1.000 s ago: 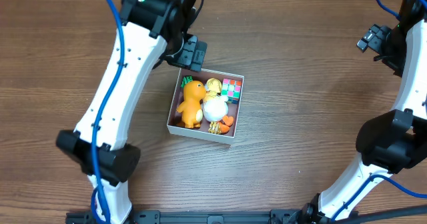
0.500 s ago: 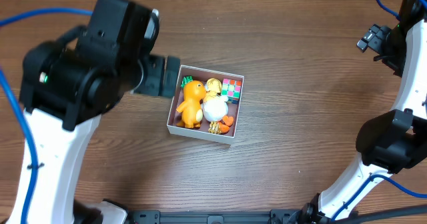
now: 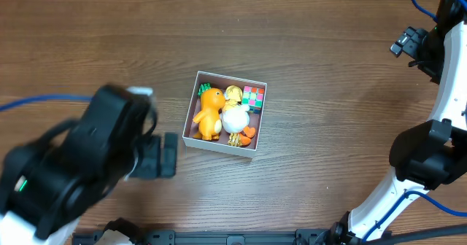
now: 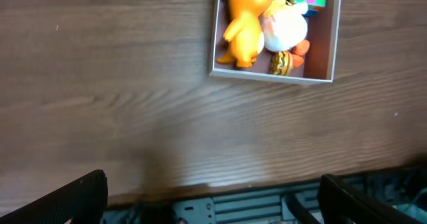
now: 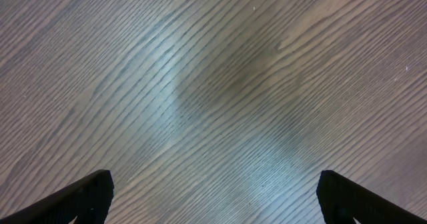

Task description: Pack container

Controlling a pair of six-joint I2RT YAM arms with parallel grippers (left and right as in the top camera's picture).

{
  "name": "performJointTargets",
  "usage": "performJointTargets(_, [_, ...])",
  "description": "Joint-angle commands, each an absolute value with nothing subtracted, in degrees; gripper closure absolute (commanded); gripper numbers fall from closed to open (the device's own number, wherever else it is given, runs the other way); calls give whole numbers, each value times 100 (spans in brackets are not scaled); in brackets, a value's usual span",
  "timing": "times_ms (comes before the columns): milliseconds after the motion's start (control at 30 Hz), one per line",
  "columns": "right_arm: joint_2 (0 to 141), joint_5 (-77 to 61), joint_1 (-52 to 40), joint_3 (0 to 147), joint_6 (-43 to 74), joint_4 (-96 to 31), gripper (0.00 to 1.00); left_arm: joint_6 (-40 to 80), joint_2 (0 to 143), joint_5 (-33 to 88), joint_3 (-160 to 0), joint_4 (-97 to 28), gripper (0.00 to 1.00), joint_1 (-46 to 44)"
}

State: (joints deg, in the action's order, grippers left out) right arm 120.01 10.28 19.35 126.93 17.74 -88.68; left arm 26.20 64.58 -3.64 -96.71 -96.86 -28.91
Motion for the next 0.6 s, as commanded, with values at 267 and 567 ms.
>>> performJointTargets(267, [11904,1026,1920,12691,1756,-8853,0,3336,5245,-228,-9378,-9679,0,-2928])
performJointTargets(567, [11904,1026,1920,12691,1756,-8853,0,3365,5210,-189,-9380,-9679,0,-2928])
